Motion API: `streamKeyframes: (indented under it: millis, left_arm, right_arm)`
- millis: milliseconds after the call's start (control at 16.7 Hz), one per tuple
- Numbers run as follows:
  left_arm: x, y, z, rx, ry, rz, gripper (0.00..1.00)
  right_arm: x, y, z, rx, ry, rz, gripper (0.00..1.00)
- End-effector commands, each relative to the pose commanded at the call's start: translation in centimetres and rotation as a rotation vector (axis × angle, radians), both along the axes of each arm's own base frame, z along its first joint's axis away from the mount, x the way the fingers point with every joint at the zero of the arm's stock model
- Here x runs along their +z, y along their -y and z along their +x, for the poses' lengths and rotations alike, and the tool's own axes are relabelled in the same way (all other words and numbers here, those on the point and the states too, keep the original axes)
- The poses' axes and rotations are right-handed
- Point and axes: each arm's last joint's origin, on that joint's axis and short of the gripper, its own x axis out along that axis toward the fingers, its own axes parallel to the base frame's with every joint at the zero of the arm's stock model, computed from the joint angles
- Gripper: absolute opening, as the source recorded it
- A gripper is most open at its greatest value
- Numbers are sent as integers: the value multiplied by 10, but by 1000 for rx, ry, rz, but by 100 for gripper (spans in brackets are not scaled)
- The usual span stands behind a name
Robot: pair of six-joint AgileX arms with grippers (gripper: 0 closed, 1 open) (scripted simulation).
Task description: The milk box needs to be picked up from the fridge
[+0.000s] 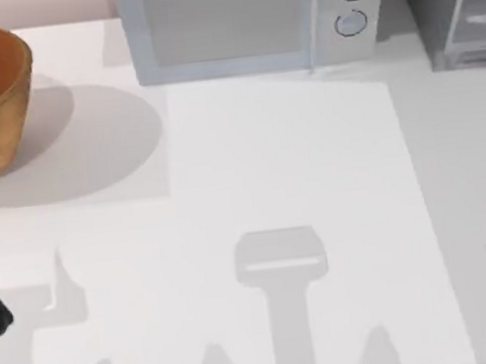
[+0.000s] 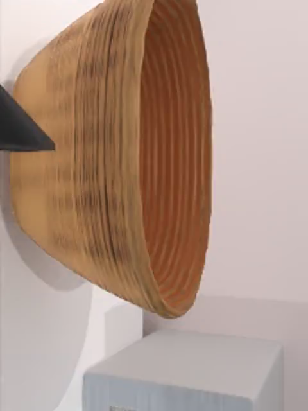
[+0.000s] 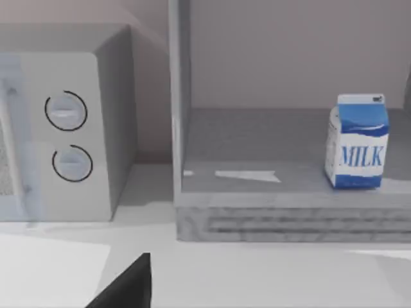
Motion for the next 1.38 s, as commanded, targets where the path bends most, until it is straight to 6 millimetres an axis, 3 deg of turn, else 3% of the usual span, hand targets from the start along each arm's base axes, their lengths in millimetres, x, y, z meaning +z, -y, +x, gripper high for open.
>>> streamKeyframes:
  millis: [420, 780, 1080, 1380]
  left_arm:
    - [0, 0, 0, 0, 0, 0, 100]
    - [0, 0, 0, 0, 0, 0, 100]
    - [0, 0, 0, 0, 0, 0, 100]
    - [0, 0, 0, 0, 0, 0, 100]
  right_arm:
    - [10, 4, 9, 8, 24, -3, 100]
    - [19, 23, 45, 11, 25, -9, 100]
    - [-2, 53, 78, 7, -13, 2, 100]
    - [-29, 82, 95, 2, -17, 8, 100]
